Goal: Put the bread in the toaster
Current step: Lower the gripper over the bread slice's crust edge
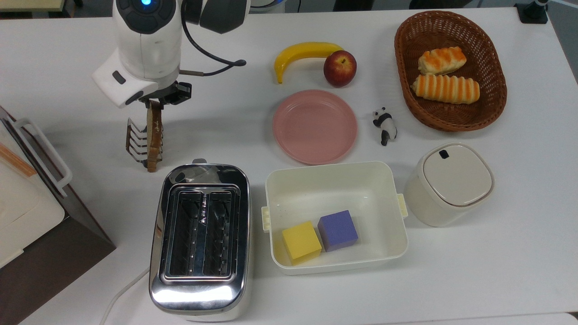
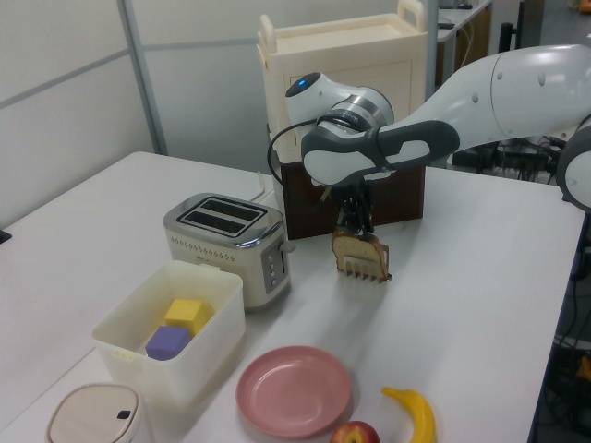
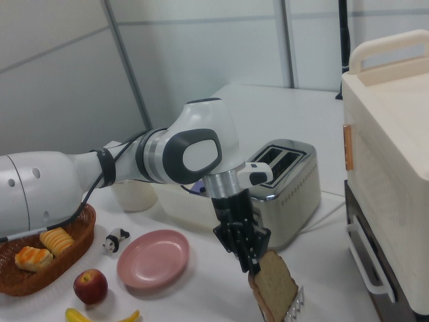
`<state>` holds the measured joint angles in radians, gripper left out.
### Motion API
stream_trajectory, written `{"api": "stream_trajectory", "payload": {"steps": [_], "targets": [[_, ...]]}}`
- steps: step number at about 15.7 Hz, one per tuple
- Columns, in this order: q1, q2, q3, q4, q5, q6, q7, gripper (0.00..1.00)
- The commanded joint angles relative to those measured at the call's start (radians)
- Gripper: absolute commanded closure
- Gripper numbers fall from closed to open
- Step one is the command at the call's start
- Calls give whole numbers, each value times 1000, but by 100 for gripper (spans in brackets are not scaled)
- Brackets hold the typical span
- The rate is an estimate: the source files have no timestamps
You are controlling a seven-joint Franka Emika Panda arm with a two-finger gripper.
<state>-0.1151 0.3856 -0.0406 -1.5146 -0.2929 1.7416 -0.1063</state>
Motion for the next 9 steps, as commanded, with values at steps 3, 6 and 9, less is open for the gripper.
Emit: {"api": "stream_trajectory", "payload": {"steps": [3,6,9], "targets": [[6,-2,-5,-7,3,19,3,91],[6,-2,-5,-7,3,19,3,95],[6,-4,-5,-4,3,16,-1,95]]}}
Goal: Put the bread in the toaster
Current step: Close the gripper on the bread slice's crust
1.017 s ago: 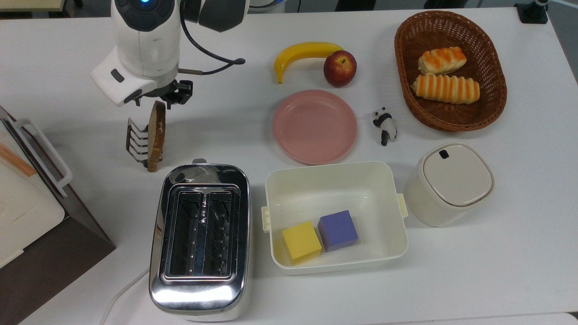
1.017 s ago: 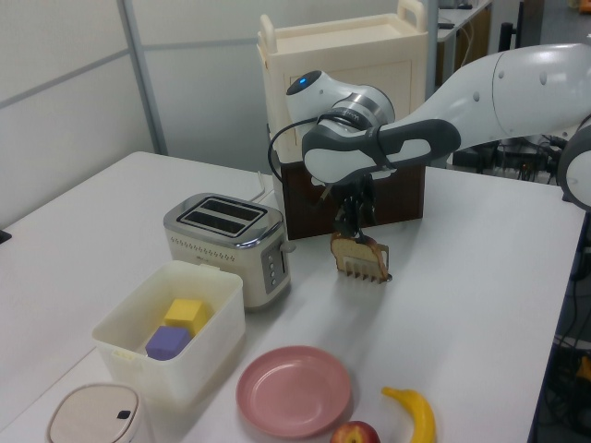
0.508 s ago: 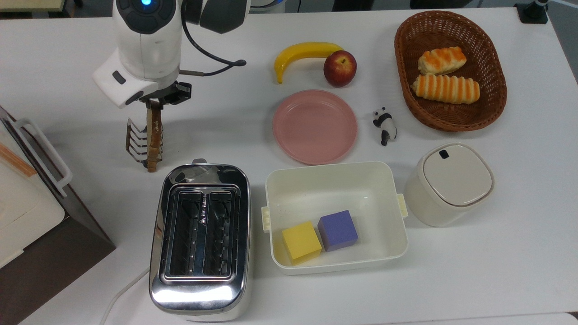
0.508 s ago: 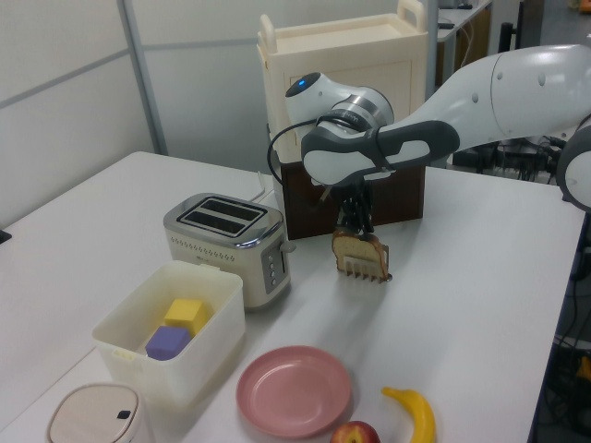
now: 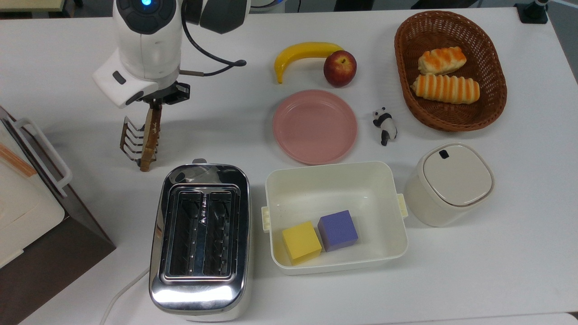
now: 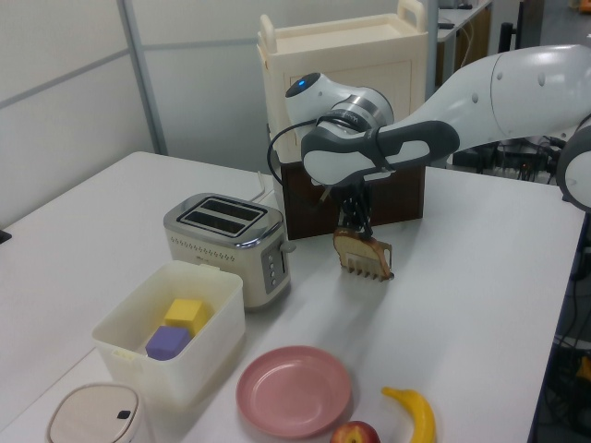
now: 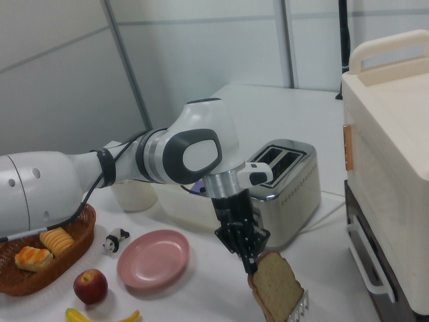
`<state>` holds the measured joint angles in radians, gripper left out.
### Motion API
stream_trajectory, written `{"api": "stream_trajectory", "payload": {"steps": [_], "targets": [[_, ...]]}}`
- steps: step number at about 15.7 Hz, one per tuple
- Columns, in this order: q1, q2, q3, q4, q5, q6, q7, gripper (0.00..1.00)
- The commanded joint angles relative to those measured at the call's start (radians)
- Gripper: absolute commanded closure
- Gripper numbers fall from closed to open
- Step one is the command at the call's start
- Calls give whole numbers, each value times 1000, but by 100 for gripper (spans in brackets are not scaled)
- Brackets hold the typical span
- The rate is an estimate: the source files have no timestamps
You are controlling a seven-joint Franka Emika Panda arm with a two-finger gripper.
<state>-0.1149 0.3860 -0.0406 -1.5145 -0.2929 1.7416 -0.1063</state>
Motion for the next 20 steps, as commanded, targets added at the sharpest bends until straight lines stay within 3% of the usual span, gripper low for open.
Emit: {"api": "stream_trajectory", "payload": {"steps": [1,3,4,6,20], "targets": [[6,-4,-5,-3,3,16,-1,95],[6,-6,-5,-3,3,13,-3,93],[4,-6,-5,-1,3,13,-6,70],[4,-4,-5,-1,3,15,5,0],[3,-1,-5,-1,3,22,-6,0]]}}
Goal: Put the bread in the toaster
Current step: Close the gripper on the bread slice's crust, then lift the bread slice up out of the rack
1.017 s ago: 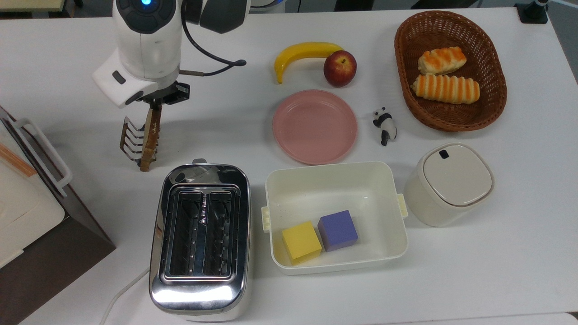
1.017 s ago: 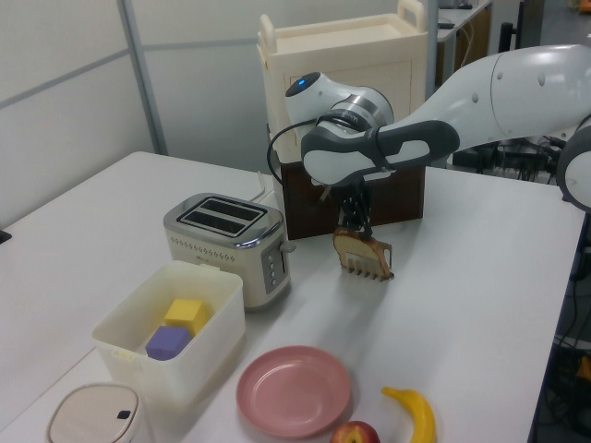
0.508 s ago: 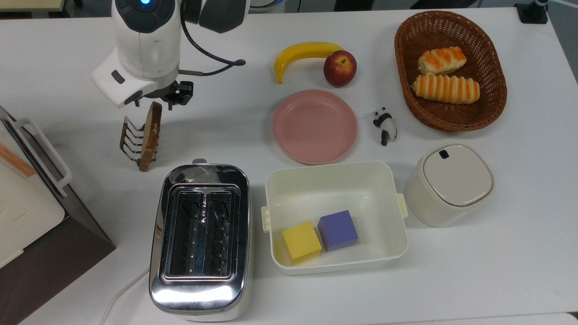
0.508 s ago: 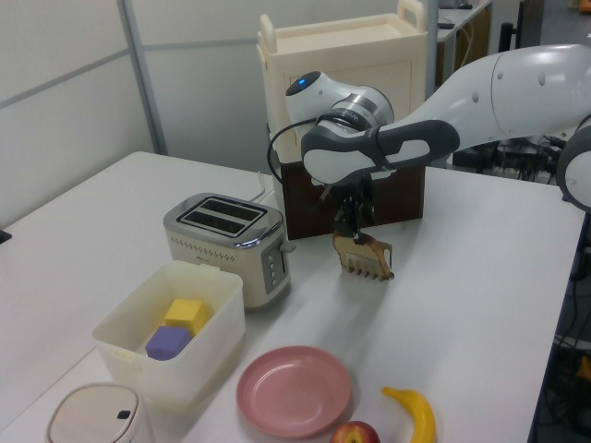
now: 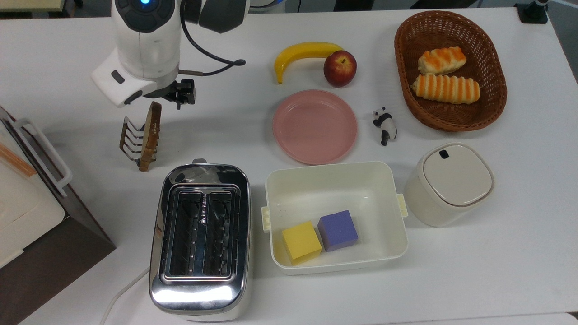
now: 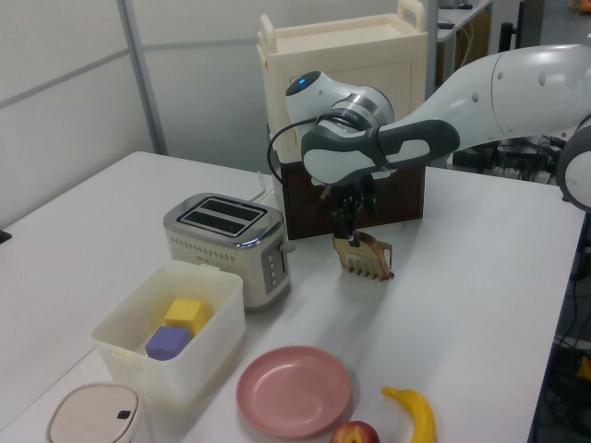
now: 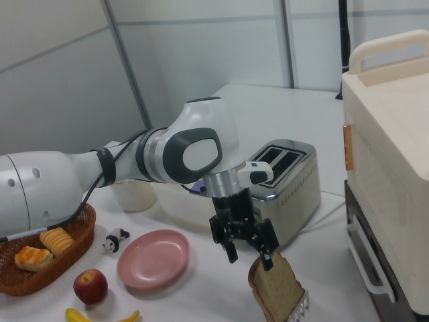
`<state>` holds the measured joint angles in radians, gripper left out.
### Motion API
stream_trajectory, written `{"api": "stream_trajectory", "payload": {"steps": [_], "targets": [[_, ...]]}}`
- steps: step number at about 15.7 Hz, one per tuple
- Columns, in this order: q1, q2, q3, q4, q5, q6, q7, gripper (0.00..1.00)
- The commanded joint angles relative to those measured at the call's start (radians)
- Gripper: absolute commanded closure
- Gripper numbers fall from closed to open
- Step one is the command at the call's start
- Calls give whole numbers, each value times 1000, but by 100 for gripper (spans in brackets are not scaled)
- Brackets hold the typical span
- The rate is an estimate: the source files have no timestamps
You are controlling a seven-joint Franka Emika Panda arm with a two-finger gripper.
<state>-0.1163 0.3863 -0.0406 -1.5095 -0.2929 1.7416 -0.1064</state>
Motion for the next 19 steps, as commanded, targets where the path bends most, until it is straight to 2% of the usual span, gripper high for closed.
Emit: {"api": "stream_trajectory", "payload": {"steps": [1,4,6,8,11,13,16,19], "targets": [[4,-1,-5,-6,3,27,-6,0],[6,13,-5,-14,3,79,4,1],[6,28,-5,-14,3,81,2,9],[6,29,-5,-12,1,81,-10,24],[6,31,-5,-11,3,81,-22,61],[4,29,-5,-8,3,81,-35,76],[4,25,-5,-5,1,79,-35,89],[6,10,-5,-3,1,76,-35,93]]}}
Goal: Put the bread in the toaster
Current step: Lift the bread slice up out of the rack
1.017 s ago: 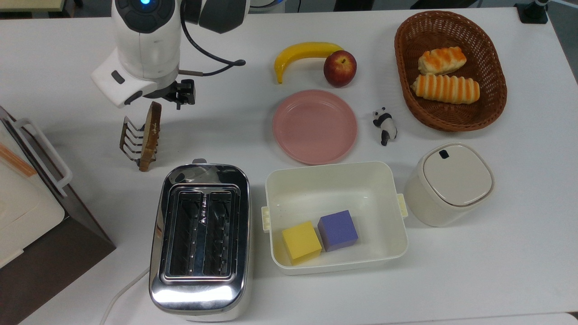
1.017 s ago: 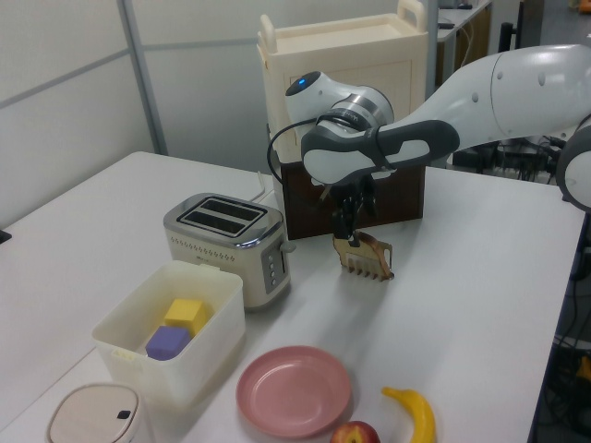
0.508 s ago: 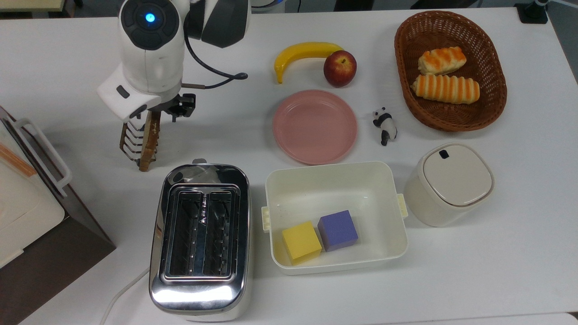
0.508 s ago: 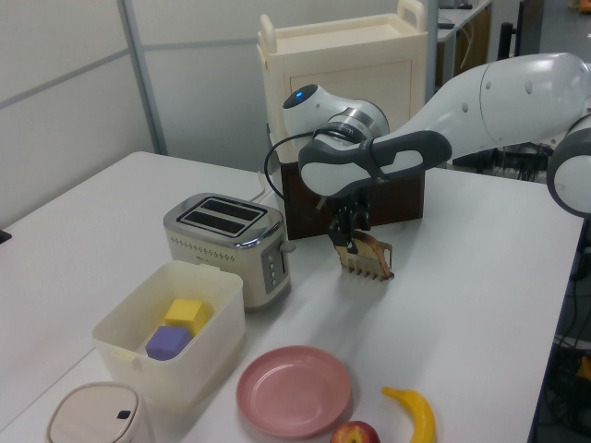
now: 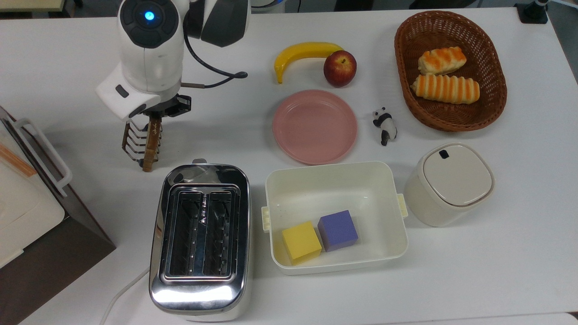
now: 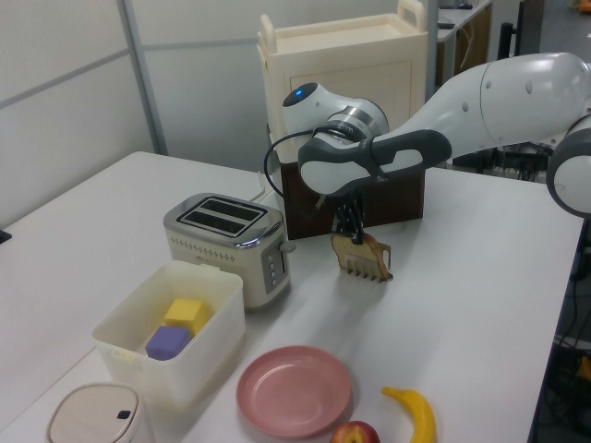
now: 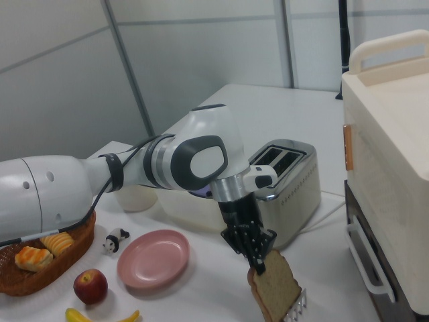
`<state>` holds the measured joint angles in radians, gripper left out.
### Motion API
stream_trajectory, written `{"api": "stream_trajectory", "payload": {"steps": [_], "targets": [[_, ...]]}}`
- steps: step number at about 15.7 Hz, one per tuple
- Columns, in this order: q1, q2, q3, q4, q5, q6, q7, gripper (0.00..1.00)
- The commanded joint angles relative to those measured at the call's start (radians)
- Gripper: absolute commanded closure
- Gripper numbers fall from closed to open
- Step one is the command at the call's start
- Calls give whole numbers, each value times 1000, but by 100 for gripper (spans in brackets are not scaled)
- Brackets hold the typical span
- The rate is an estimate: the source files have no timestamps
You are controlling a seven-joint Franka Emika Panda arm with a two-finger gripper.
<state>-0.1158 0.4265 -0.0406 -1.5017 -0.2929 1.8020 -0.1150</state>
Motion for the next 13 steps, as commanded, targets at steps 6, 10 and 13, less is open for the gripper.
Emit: {"api": "stream_trajectory", "payload": {"steps": [6,10,13], "targets": [[8,-75,-7,-9,-2,10,-43,93],[8,-104,-5,-9,0,8,-40,95],[8,-123,-5,38,6,-27,-38,95]]}}
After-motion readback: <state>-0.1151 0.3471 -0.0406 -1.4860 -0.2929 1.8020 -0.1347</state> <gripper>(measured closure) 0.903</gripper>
